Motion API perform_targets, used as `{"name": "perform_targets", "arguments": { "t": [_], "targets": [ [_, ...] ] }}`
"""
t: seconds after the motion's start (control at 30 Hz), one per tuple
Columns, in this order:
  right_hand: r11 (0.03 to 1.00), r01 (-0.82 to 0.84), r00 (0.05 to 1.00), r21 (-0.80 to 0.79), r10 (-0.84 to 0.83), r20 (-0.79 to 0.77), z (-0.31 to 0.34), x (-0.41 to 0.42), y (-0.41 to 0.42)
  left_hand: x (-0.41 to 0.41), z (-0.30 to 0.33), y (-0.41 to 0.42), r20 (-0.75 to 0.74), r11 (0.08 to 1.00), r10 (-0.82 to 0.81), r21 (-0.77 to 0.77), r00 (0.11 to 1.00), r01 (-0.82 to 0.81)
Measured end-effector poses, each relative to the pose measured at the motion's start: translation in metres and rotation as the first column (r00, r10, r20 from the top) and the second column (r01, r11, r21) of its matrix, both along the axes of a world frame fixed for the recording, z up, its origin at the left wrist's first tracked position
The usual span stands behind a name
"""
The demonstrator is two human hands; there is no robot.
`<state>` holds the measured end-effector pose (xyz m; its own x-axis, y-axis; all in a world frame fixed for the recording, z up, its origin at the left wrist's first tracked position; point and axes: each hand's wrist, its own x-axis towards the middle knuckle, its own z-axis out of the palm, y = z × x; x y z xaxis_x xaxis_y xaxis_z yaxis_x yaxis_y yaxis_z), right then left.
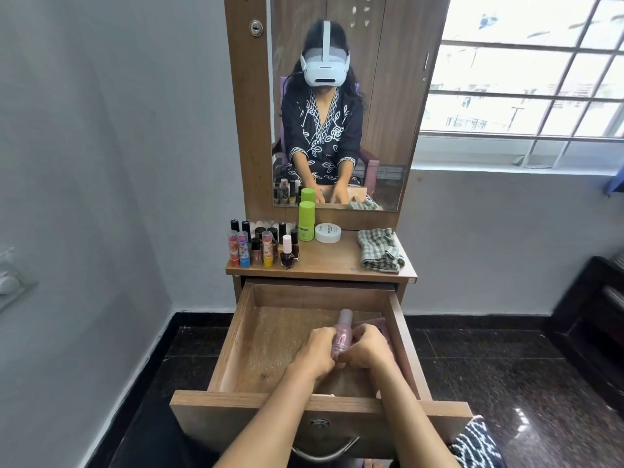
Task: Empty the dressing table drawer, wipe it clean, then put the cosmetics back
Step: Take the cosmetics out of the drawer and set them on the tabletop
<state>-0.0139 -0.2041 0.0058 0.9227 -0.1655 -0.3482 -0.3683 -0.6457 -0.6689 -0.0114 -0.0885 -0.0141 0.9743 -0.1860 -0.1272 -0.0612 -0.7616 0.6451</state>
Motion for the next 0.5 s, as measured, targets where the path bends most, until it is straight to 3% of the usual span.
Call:
{"name": "perform_targets", "arguments": {
  "t": [0.2, 0.37, 0.5],
  "targets": [
    [0.944, 0.050, 0.996, 0.326, -0.072, 0.056, -0.001, -0.005, 0.001, -0.008, 0.014, 0.005, 0.114, 1.000, 0.029, -0.013, 0.993, -0.027],
    [0.892, 0.005, 0.989, 0.452, -0.070, 0.128, 0.009, -0.023, 0.003, -0.019, 0.020, 0.011, 0.206, 0.995, 0.065, -0.089, 0.976, -0.048],
    [0.860, -0.058, 0.948, 0.506, -0.111, 0.297, 0.025, -0.037, 0.008, -0.029, 0.032, 0.016, 0.334, 0.985, 0.126, -0.152, 0.934, -0.078]
  ]
}}
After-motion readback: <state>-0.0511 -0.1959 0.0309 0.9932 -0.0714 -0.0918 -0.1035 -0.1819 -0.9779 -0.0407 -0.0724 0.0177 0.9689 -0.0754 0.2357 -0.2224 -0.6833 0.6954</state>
